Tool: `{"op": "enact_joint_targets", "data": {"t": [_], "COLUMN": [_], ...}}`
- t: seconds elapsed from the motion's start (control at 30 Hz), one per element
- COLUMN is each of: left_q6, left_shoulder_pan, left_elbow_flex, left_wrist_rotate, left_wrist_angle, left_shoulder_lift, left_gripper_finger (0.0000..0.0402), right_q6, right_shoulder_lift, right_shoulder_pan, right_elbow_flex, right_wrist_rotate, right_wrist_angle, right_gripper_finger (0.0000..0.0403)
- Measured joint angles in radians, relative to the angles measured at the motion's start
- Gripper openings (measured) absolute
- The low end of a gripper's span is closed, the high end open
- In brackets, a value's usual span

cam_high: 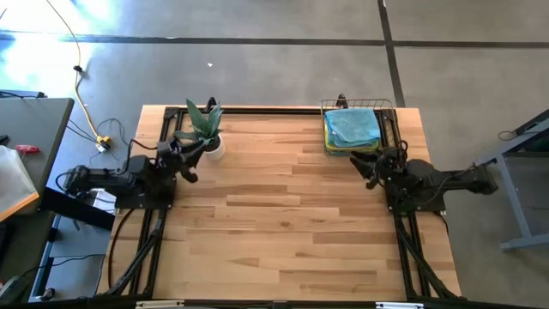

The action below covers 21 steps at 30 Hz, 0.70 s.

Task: Fold microfiber towels
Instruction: Return to Home Position

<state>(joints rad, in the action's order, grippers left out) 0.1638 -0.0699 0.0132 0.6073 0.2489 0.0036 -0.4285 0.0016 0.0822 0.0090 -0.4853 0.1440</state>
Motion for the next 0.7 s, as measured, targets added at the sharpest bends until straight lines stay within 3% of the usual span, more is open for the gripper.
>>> {"op": "enact_joint_targets", "data": {"t": [0.7], "left_q6": [0.000], "left_shoulder_pan": [-0.558], "left_elbow_flex": [0.000], "left_wrist_rotate": [0.002], "left_wrist_angle": [-0.016], "left_shoulder_lift": [0.000], "left_gripper_finger": [0.0102], "right_q6": [0.001], "right_shoulder_lift": [0.000], "right_shoulder_pan": [-0.623], "right_elbow_flex": [0.000], "right_wrist_rotate": [0.002], "right_wrist_angle": [-0.069], "right_gripper_finger": [0.0171]}}
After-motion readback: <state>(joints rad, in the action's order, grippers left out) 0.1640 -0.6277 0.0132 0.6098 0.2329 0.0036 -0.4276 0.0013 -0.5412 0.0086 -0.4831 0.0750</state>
